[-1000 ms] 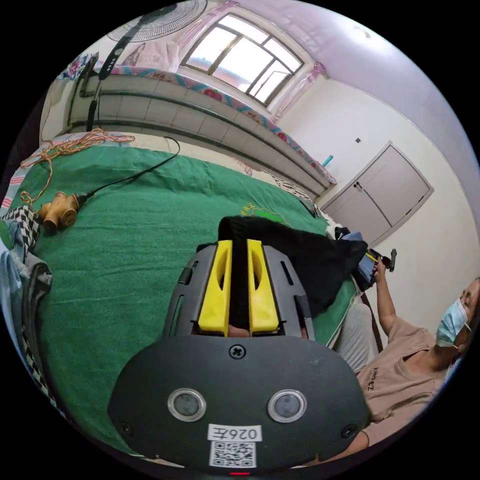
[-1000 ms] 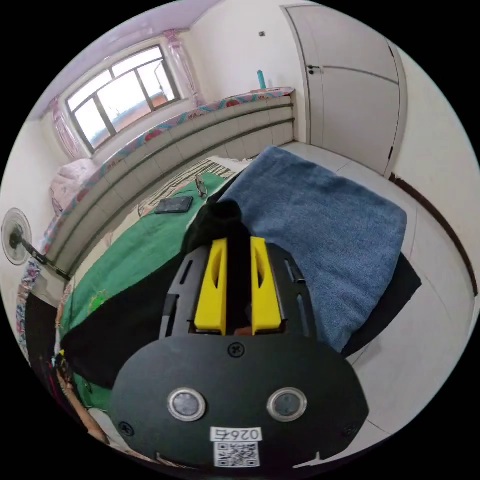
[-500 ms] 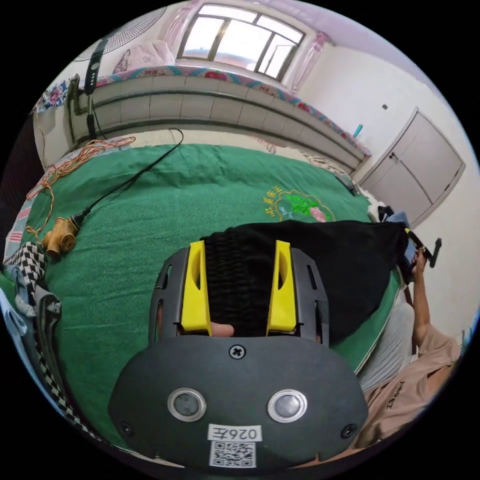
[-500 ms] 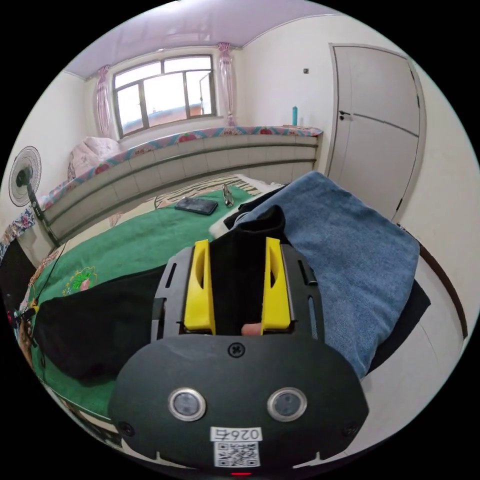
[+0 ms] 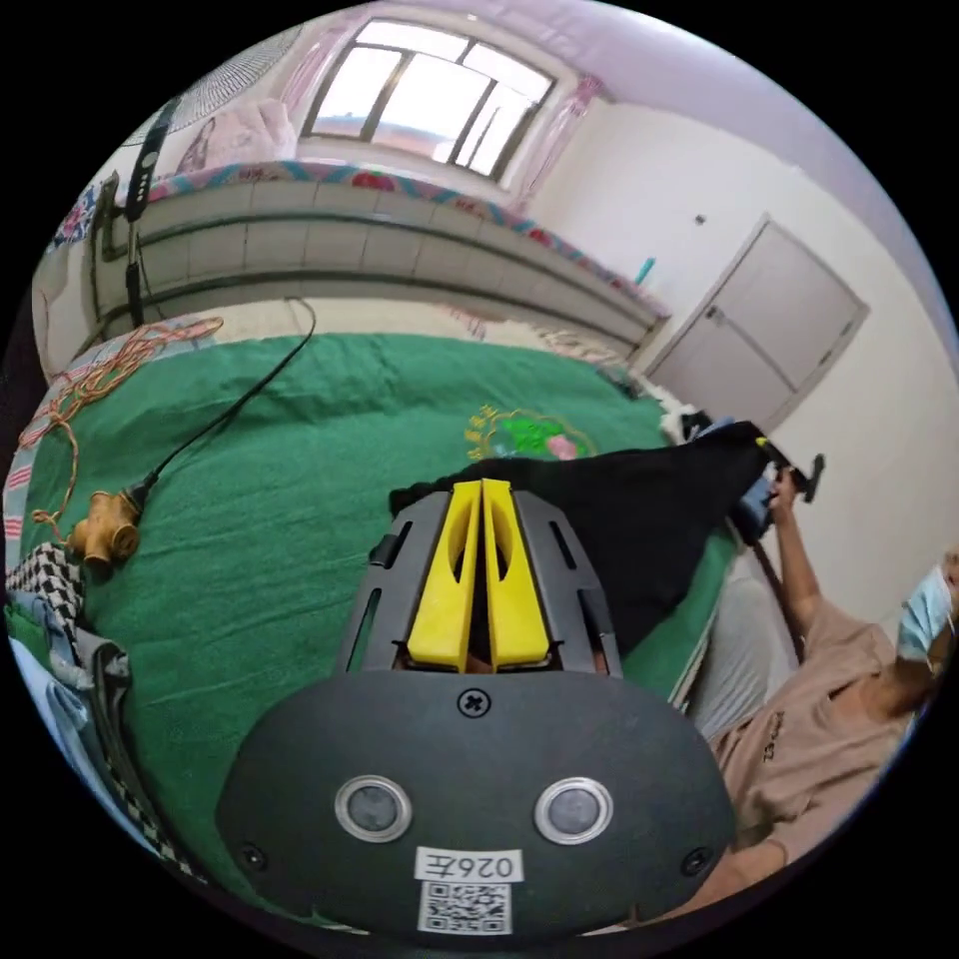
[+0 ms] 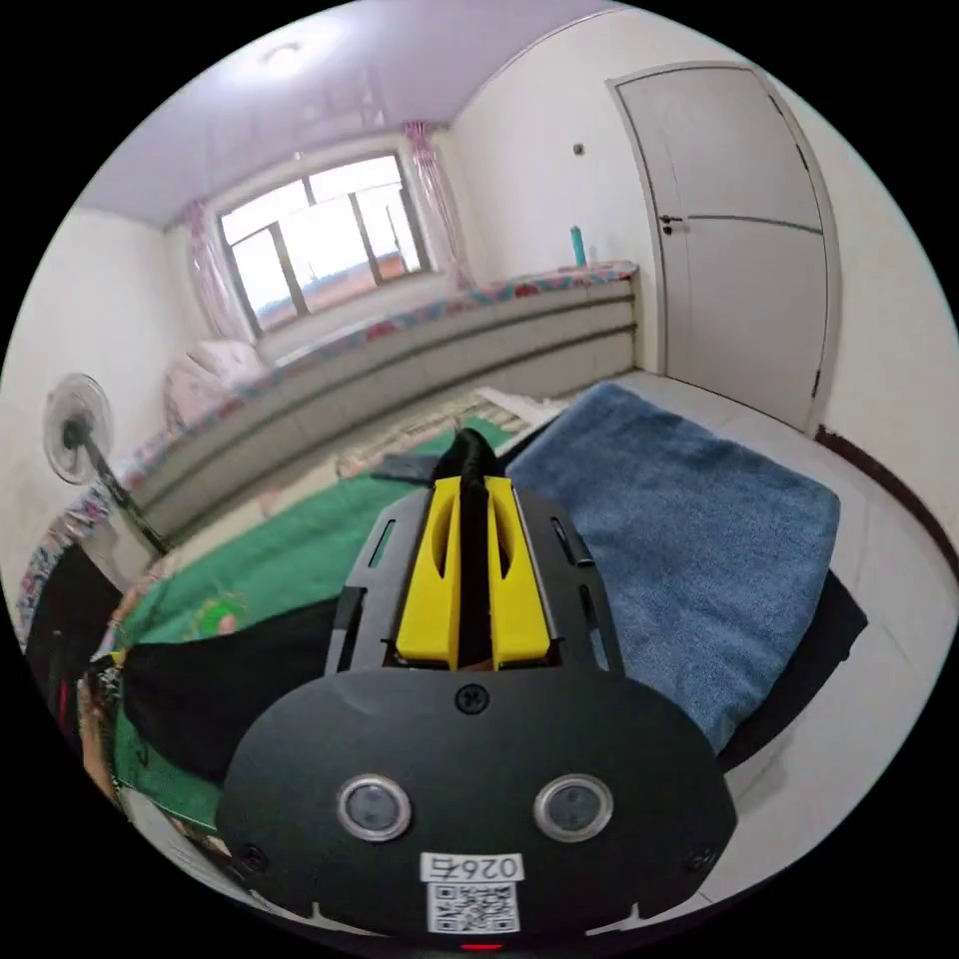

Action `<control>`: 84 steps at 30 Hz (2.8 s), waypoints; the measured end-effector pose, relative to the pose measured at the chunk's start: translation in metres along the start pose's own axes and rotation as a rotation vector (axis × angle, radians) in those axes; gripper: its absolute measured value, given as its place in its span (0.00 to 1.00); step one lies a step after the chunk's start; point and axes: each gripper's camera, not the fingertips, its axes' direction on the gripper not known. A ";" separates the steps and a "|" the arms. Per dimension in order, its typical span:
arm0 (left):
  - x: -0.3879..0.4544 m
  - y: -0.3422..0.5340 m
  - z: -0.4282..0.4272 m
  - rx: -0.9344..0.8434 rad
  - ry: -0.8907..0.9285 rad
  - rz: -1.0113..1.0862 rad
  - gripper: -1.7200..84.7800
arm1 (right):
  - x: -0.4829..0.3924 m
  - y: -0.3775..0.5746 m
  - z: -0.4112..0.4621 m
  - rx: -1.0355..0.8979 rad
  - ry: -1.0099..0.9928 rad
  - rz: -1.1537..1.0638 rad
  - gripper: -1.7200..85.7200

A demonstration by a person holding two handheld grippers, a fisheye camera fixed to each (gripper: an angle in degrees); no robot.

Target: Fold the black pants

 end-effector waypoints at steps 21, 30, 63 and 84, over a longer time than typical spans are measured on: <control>0.015 -0.002 0.050 -0.307 -0.253 0.022 0.23 | 0.157 0.123 -0.163 -0.187 -0.619 0.105 0.01; 0.044 -0.002 0.011 -0.330 -0.203 0.163 0.06 | 0.130 0.093 -0.140 -0.217 -0.357 0.132 0.03; -0.059 -0.115 0.024 -0.404 0.001 -0.192 0.26 | -0.112 0.027 0.060 -0.776 -0.465 -0.425 0.02; -0.119 -0.169 0.018 -0.354 0.179 -0.333 0.09 | -0.101 -0.099 0.168 -0.441 0.312 -0.137 0.04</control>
